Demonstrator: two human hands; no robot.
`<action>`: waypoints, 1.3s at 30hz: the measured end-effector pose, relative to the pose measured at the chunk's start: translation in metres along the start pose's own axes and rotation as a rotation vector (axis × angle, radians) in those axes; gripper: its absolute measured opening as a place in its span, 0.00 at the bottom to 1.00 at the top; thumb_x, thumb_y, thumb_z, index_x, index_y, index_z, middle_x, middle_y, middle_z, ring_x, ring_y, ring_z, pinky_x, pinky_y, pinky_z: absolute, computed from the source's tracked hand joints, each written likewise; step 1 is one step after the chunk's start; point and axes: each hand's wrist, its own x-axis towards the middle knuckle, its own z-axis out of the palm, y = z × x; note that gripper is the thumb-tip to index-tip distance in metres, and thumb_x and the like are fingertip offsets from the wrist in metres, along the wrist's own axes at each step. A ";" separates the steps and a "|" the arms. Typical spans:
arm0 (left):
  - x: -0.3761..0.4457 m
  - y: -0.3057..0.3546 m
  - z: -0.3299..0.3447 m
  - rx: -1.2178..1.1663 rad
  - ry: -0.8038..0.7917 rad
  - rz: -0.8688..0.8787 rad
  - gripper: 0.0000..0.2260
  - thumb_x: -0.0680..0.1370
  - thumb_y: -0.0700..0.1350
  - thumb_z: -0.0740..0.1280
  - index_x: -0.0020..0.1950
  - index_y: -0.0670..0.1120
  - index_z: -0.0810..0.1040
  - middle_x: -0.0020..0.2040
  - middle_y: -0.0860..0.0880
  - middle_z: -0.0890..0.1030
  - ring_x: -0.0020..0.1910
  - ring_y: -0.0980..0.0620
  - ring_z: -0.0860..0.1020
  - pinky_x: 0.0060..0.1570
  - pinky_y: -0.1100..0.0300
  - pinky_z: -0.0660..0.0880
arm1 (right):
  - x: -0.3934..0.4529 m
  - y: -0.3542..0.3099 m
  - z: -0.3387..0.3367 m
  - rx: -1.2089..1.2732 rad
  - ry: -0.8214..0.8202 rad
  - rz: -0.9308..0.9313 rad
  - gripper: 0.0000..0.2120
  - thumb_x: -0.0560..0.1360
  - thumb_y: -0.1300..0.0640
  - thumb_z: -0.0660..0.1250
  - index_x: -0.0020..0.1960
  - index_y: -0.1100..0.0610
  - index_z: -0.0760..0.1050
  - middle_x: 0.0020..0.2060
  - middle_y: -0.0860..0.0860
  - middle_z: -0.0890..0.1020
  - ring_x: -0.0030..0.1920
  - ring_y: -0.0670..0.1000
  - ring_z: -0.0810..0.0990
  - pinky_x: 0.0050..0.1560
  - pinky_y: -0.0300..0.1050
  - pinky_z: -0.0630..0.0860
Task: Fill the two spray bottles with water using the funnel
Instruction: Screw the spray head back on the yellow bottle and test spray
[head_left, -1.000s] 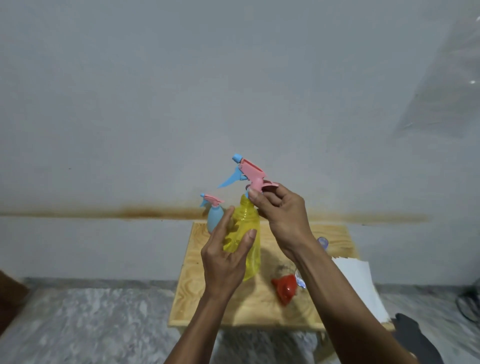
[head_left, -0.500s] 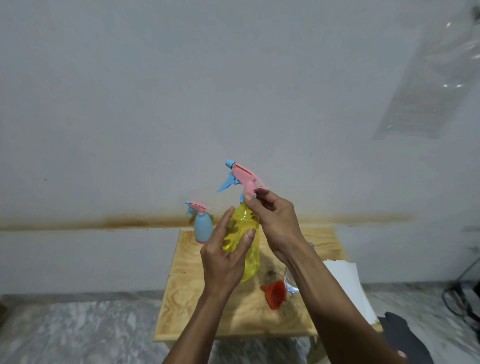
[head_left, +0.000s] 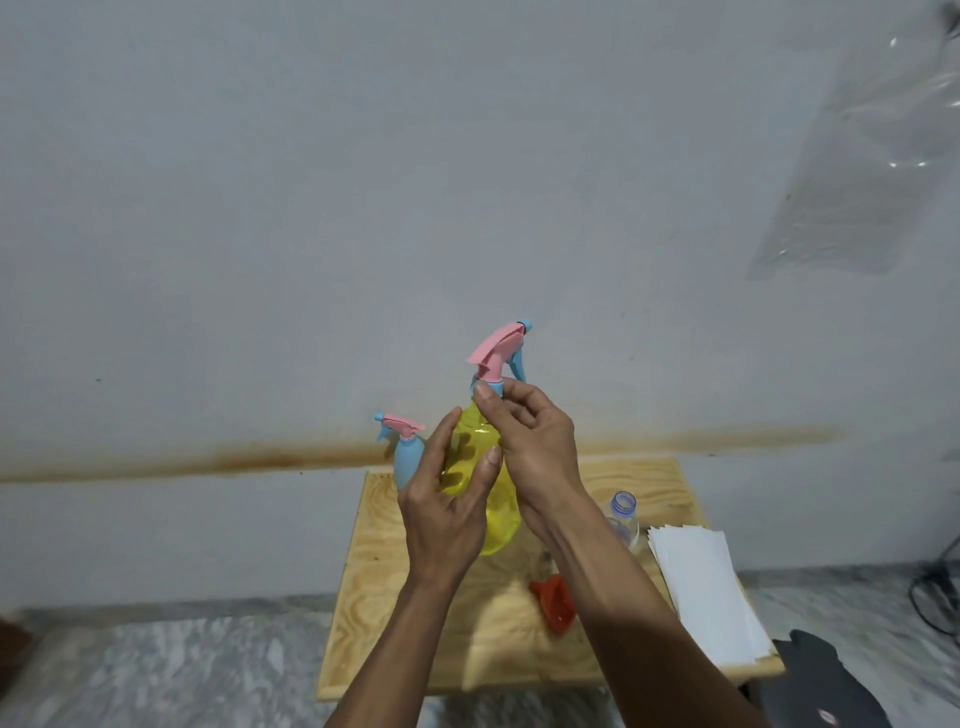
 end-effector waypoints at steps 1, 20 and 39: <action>0.000 0.000 0.000 -0.013 0.004 -0.006 0.23 0.72 0.51 0.73 0.67 0.57 0.75 0.56 0.74 0.78 0.59 0.70 0.77 0.53 0.76 0.71 | 0.000 0.000 0.001 0.013 -0.017 0.014 0.11 0.73 0.52 0.75 0.52 0.57 0.83 0.46 0.54 0.85 0.47 0.51 0.82 0.57 0.54 0.79; 0.003 0.003 -0.003 -0.065 0.034 -0.057 0.21 0.73 0.54 0.71 0.66 0.58 0.76 0.56 0.72 0.79 0.61 0.69 0.76 0.54 0.76 0.71 | -0.002 0.001 0.005 0.021 -0.065 0.030 0.08 0.78 0.53 0.70 0.52 0.56 0.83 0.44 0.52 0.84 0.47 0.51 0.82 0.55 0.54 0.79; 0.008 0.008 -0.008 -0.077 0.016 -0.041 0.21 0.74 0.52 0.70 0.66 0.55 0.77 0.55 0.72 0.79 0.59 0.71 0.76 0.53 0.77 0.71 | 0.003 0.000 0.008 -0.014 -0.094 0.006 0.12 0.75 0.51 0.74 0.54 0.56 0.80 0.45 0.51 0.83 0.49 0.52 0.81 0.62 0.64 0.76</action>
